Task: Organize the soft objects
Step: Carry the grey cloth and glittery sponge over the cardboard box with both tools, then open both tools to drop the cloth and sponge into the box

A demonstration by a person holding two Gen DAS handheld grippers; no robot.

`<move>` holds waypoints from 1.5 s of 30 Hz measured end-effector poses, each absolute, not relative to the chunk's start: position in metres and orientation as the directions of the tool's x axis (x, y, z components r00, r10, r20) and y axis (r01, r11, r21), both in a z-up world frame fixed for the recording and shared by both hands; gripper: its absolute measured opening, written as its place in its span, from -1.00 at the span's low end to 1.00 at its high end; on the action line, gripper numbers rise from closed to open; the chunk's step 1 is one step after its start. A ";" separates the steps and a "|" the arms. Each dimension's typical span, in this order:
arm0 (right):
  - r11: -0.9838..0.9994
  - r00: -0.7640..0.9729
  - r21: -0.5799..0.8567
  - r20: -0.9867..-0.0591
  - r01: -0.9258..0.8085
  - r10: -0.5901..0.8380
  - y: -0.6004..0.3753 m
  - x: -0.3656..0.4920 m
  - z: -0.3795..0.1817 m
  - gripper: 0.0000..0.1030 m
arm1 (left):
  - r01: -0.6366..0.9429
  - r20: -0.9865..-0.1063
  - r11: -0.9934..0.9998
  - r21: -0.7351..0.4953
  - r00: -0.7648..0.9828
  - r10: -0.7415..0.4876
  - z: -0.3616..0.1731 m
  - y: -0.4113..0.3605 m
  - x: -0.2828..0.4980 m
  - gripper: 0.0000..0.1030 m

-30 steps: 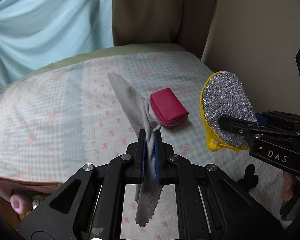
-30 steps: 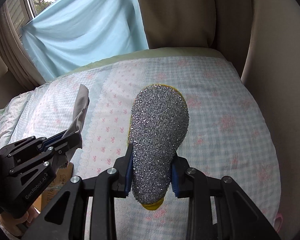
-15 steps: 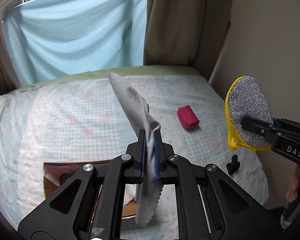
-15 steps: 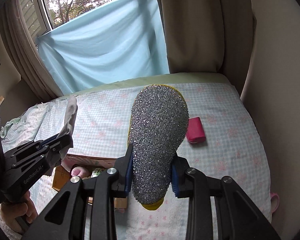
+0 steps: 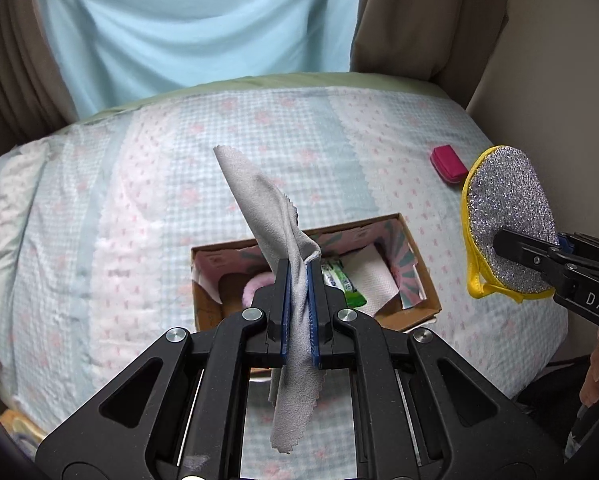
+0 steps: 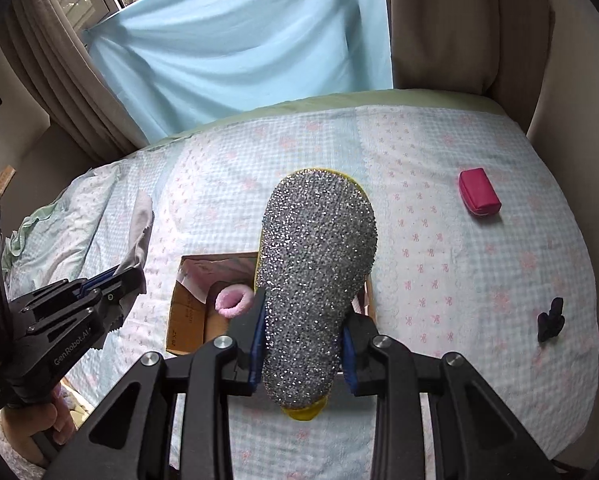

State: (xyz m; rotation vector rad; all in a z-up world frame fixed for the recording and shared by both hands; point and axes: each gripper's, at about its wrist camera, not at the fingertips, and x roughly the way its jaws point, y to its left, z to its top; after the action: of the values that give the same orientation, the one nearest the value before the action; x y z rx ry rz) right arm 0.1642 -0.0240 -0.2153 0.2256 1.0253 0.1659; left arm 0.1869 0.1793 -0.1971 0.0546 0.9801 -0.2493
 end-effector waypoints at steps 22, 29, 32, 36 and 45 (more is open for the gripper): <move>0.941 0.226 0.296 -0.940 0.165 0.256 0.015 0.228 -0.326 -0.30 | 0.373 -0.974 0.919 -0.132 0.123 -0.190 -0.353 0.196 0.237 -0.88; 0.921 0.246 0.334 -0.927 0.200 0.283 0.014 0.241 -0.331 1.00 | 0.413 -0.974 0.907 -0.076 0.162 -0.156 -0.343 0.183 0.248 1.00; 0.924 0.233 0.325 -0.932 0.202 0.277 0.015 0.241 -0.335 1.00 | 0.414 -0.971 0.905 -0.093 0.165 -0.175 -0.342 0.184 0.248 1.00; 0.917 0.232 0.344 -0.927 0.203 0.296 0.014 0.237 -0.336 1.00 | 0.379 -0.975 0.920 -0.097 0.148 -0.164 -0.347 0.192 0.248 1.00; 0.926 0.260 0.343 -0.919 0.156 0.296 0.018 0.223 -0.320 1.00 | 0.345 -0.971 0.935 -0.082 0.184 -0.153 -0.331 0.201 0.235 1.00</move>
State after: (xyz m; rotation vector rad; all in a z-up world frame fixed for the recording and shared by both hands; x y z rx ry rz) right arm 0.2231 0.0179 -0.3201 0.4042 1.3151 0.0985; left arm 0.2349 0.2013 -0.3309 0.1693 1.3416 -0.3537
